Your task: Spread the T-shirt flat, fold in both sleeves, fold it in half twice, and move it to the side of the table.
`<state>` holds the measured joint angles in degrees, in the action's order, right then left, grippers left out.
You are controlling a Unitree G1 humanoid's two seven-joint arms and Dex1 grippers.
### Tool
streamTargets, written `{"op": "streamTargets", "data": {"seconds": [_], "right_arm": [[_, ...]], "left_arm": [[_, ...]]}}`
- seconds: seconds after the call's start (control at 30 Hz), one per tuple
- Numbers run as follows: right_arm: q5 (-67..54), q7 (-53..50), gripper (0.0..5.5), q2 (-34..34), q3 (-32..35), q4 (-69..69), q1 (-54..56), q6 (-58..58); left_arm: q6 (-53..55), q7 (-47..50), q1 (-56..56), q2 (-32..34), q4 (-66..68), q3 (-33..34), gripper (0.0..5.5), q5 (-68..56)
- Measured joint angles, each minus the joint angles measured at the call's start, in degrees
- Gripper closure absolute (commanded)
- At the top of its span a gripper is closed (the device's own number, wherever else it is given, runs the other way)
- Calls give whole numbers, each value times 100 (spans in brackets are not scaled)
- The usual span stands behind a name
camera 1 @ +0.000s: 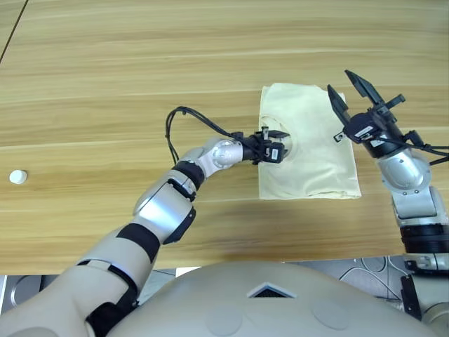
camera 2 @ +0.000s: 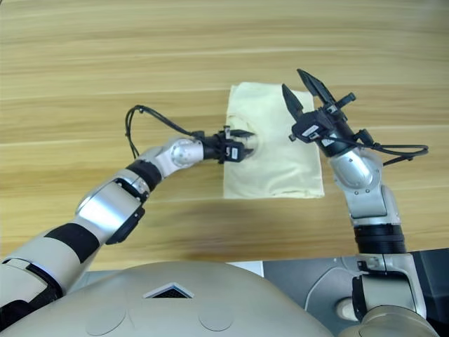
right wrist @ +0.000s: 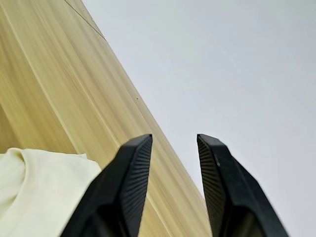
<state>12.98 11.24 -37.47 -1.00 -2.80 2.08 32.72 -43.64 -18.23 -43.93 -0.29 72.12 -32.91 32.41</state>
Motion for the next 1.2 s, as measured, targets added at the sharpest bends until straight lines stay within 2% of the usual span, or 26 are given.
{"op": "streamTargets", "data": {"seconds": [0.13,0.37,0.57,0.73,0.83,0.9,0.97,1.03,1.13,1.2], "right_arm": [[70,47,383,42,-22,-39,-6,-4],[173,133,383,73,-49,-46,-98,-26],[176,157,383,87,-47,-36,-257,-40],[171,271,383,54,-28,-32,-419,47],[-2,646,383,-378,101,130,-981,429],[162,988,383,-980,314,203,-1747,577],[672,1219,364,-1489,476,85,-2635,595],[833,1384,325,-1630,589,192,-3298,500],[778,1772,280,-1846,729,732,-3734,343],[740,2034,277,-2052,818,1080,-4026,234]], "left_arm": [[-370,-153,48,421,-149,-274,339,63],[-1673,-742,1255,1941,-1829,-482,339,-395],[-1085,-1170,2477,2640,-3735,-378,339,-928],[-161,-805,3090,2711,-4596,201,339,-1006],[174,-646,3338,2892,-5461,883,339,-1630],[157,-859,3729,3324,-6699,1276,339,-2423],[332,-1230,4429,4113,-7690,1689,320,-2951],[606,-1518,5174,4722,-7956,2032,283,-3027],[918,-1769,6018,5316,-8023,2525,243,-2998],[1010,-2103,6613,5759,-8089,2683,218,-2863]]}}
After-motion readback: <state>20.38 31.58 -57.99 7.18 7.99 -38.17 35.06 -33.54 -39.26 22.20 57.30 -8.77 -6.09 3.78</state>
